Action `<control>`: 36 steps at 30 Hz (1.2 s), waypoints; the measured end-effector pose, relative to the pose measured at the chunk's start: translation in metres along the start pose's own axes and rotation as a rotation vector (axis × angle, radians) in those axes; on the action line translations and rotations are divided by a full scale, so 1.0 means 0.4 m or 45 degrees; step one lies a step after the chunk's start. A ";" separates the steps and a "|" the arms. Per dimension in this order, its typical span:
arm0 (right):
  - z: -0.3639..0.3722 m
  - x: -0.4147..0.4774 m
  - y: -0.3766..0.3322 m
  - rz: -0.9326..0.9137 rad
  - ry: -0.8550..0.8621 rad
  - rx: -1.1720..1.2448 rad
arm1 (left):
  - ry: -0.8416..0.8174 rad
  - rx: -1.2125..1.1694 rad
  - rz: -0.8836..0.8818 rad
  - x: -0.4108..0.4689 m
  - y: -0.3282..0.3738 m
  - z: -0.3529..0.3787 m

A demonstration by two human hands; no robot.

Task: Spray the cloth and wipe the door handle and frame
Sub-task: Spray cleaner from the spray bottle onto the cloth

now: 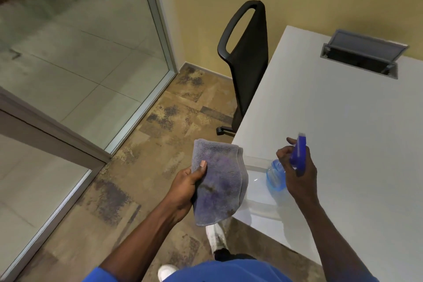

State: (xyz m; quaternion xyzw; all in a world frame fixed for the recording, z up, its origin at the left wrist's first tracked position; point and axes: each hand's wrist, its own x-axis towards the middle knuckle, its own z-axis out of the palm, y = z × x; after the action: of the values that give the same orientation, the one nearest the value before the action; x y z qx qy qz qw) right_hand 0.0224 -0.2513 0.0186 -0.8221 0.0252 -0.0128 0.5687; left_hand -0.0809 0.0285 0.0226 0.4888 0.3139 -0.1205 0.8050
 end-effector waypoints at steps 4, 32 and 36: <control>-0.022 0.015 -0.106 -0.274 -0.302 -0.191 | 0.050 -0.030 0.117 -0.006 0.008 -0.017; 0.128 -0.105 -0.244 -0.184 -1.145 -0.462 | 0.217 -0.210 0.262 0.009 0.001 -0.063; 0.121 -0.105 -0.232 -0.163 -1.105 -0.456 | 0.227 -0.219 0.265 0.008 0.005 -0.074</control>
State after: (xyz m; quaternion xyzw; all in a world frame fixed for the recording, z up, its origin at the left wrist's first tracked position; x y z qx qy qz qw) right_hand -0.0145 -0.1711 0.0886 -0.8364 -0.2639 0.3014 0.3741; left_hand -0.0890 0.0553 0.0124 0.4567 0.3409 0.0348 0.8210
